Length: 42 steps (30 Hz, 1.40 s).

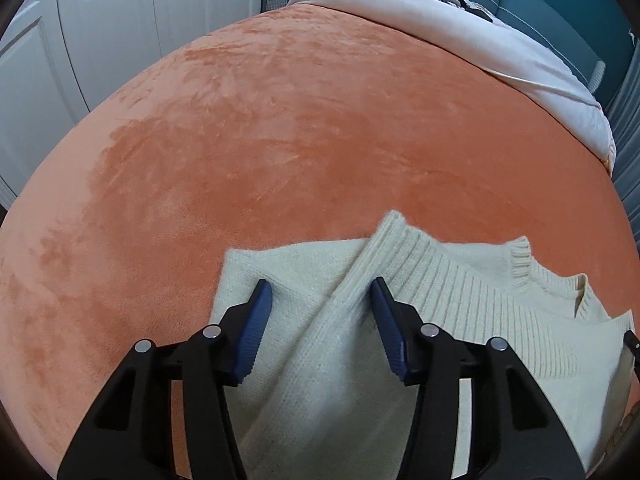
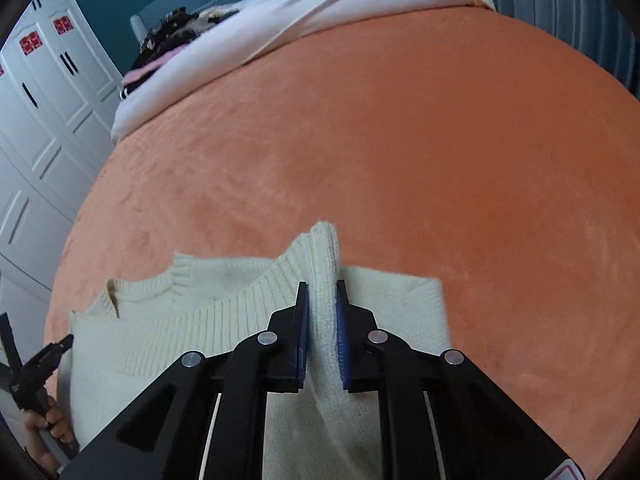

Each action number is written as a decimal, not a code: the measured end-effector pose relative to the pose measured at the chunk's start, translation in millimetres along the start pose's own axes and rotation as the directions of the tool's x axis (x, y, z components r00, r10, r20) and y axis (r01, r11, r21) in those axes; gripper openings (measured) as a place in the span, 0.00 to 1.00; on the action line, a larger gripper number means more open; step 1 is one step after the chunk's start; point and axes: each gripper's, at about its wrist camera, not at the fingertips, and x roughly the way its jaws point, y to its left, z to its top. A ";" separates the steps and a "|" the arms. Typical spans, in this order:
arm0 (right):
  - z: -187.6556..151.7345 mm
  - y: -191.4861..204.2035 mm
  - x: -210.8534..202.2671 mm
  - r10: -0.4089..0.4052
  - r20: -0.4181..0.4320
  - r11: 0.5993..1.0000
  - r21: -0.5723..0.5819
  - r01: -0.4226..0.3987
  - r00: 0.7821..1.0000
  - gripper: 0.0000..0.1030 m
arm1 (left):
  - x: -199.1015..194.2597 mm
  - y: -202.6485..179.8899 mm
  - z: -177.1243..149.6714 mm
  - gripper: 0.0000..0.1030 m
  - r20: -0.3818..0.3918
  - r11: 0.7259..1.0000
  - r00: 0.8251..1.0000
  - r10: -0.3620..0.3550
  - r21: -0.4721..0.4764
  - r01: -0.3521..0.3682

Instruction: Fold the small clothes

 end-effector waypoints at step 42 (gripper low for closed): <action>-145.8 162.5 -35.6 0.075 -0.250 0.961 -0.240 -0.137 0.965 0.27 | -100.9 70.3 -161.5 0.80 0.024 0.991 0.996 -0.090 -0.100 0.092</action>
